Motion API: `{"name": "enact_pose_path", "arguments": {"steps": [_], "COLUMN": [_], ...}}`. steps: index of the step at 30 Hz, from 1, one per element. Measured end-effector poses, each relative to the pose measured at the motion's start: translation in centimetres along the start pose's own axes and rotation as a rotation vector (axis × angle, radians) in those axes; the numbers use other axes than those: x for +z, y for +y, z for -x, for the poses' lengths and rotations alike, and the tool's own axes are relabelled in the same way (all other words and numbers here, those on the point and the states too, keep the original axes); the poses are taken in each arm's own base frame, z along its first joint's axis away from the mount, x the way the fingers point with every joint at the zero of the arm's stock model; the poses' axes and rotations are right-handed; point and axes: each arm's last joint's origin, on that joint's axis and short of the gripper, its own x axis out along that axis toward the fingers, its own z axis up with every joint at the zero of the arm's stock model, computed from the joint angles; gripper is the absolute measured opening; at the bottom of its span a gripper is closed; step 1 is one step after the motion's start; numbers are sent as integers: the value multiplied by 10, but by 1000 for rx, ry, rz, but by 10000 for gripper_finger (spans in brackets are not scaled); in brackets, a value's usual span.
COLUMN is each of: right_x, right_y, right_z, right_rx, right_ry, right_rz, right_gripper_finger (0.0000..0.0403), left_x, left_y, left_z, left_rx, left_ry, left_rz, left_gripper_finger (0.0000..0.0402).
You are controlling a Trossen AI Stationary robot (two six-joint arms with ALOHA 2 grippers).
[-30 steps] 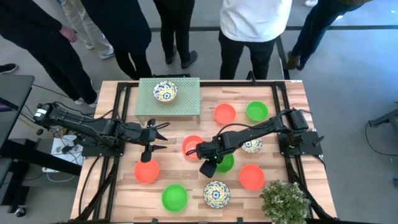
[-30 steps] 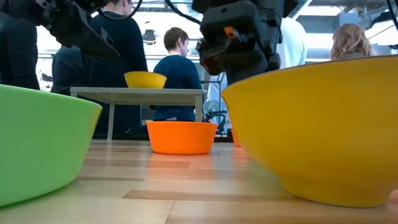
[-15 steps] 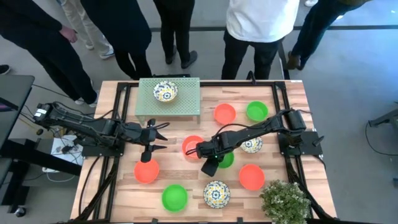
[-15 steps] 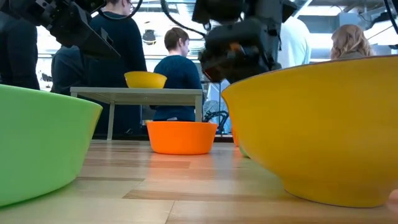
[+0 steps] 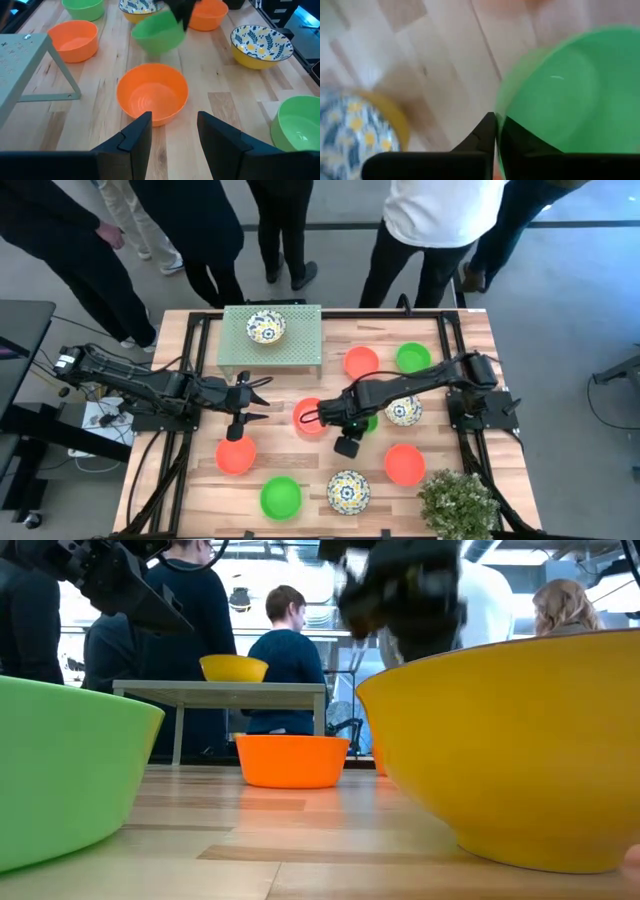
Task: Pick & Place Mini bowls
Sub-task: Put the green bowl on the shelf
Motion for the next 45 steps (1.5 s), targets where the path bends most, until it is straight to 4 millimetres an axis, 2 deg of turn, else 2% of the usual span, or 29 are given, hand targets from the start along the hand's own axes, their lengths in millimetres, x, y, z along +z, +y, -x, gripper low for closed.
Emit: {"name": "enact_pose_path", "arguments": {"steps": [4,9,13,17,21,25,29,32,38,45], "right_x": [2,12,31,50,65,83,95,95,104,105], "right_y": [3,-6,-25,-54,-84,-105,-119,-129,-138,-142], "right_z": [43,83,102,116,124,124,123,113,108,104], "right_rx": [-115,-350,-378,-410,-467,-470,-456,-439,-441,-387], "right_ry": [-74,-174,-246,-308,-317,-372,-425,-349,-365,-364], "right_rz": [169,461,582,620,792,921,920,907,930,944], "right_gripper_finger": [9,3,8,5,5,7,2,3,2,3], "left_x": [1,1,2,2,2,2,2,2,3,4], "left_y": [0,0,0,0,0,0,0,0,0,0], "left_z": [0,0,0,0,0,0,0,0,0,0], "left_rx": [0,0,0,-1,-1,-1,-1,-1,-1,-1], "left_ry": [-6,-10,-16,-18,-20,-22,-22,-23,-34,-36], "left_rz": [1,2,2,3,3,3,4,3,5,6], "left_gripper_finger": [159,159,159,159,159,159,159,159,159,159]}}
